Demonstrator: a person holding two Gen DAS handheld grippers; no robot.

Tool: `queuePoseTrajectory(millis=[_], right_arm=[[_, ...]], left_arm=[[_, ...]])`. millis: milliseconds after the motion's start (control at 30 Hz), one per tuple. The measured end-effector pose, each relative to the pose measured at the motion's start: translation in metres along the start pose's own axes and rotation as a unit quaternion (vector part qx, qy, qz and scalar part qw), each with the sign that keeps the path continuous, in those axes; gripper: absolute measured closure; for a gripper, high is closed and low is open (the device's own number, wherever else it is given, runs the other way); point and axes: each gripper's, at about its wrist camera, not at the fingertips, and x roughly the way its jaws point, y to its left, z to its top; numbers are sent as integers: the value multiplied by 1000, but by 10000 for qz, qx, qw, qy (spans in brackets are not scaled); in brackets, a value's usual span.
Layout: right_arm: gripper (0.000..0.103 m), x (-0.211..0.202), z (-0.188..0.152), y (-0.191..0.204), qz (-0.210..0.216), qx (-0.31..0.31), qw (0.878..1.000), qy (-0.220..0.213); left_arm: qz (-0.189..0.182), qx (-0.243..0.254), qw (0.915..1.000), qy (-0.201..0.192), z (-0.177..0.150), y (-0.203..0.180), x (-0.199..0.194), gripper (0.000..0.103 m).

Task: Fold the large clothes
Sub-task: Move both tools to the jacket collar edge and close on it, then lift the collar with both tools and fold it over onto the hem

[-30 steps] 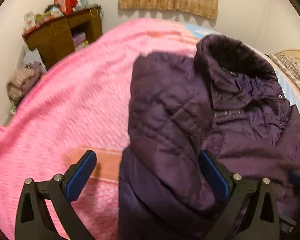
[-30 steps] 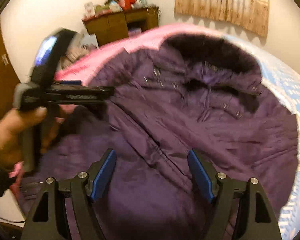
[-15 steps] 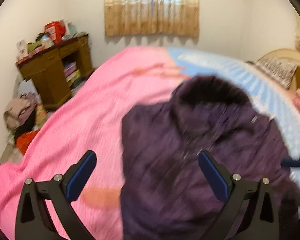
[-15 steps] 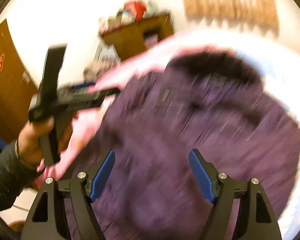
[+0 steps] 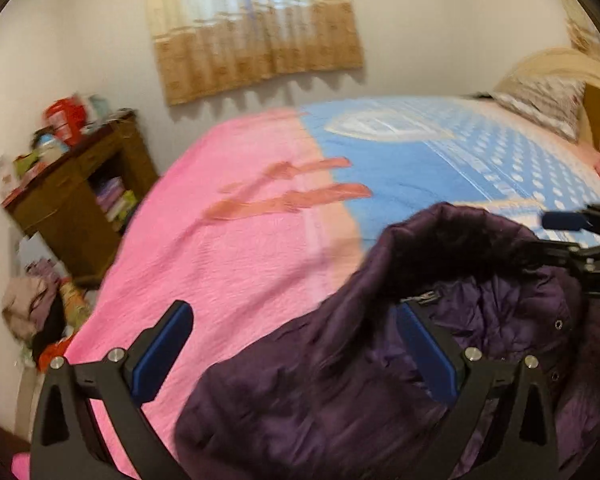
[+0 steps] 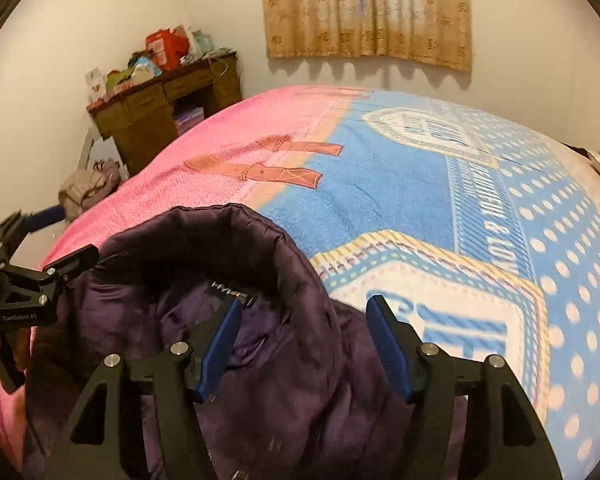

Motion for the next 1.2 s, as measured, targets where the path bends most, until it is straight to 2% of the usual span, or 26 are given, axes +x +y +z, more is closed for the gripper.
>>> queuePoseTrajectory(millis=[33,133,167,200,367,467,567,633,700,767,833,900,967,1033,1133,1200], right_arm=[[58,7,0,3,-52,-131,9999,42],[86,21,-9,11,-124,-465,9984,289],[87,21,-15,12,-175,-605,9975,323],[89,19,-20,14,-219,-731,9965,327],[91,9,-50,13,-206,-1100,9930,381],[91,15,-68,12,-250,-1243,9903,575],[91,22,-82,17,-343,-1440,9862,736],[91,26,-85,18,-447,-1472,9850,779],[91,27,-81,20,-479,-1476,9839,881],[89,20,-73,21,-454,-1450,9833,1006],[75,6,-64,18,-299,-1215,9861,1097],[66,-13,-57,15,-64,-874,9912,990],[64,-35,-41,13,259,-399,9970,613],[56,-42,-28,10,381,178,9987,288],[56,-17,-14,15,194,949,9952,132],[56,12,-16,22,38,1149,9927,373]], left_arm=[[-24,54,10000,-3,2,-3,2,10],[-270,302,9992,67,2,-14,13,40],[-371,356,9986,92,2,-16,14,72],[-436,397,9982,143,0,-18,15,88],[-752,471,9960,62,-20,-8,-2,91],[-875,818,9927,168,-37,-12,-6,92],[-776,1336,9877,235,-55,-29,-4,92],[-435,1960,9795,161,-74,-49,0,92],[-218,2230,9745,120,-85,-57,5,92],[-199,2231,9746,61,-87,-60,5,92],[-298,2126,9767,56,-85,-57,4,92],[-359,2046,9782,38,-86,-53,5,92],[-373,2005,9790,-7,-86,-52,5,92],[-358,2010,9789,-9,-87,-53,5,92],[-337,2030,9786,-10,-86,-53,7,92],[-301,2075,9778,1,-86,-55,8,93]])
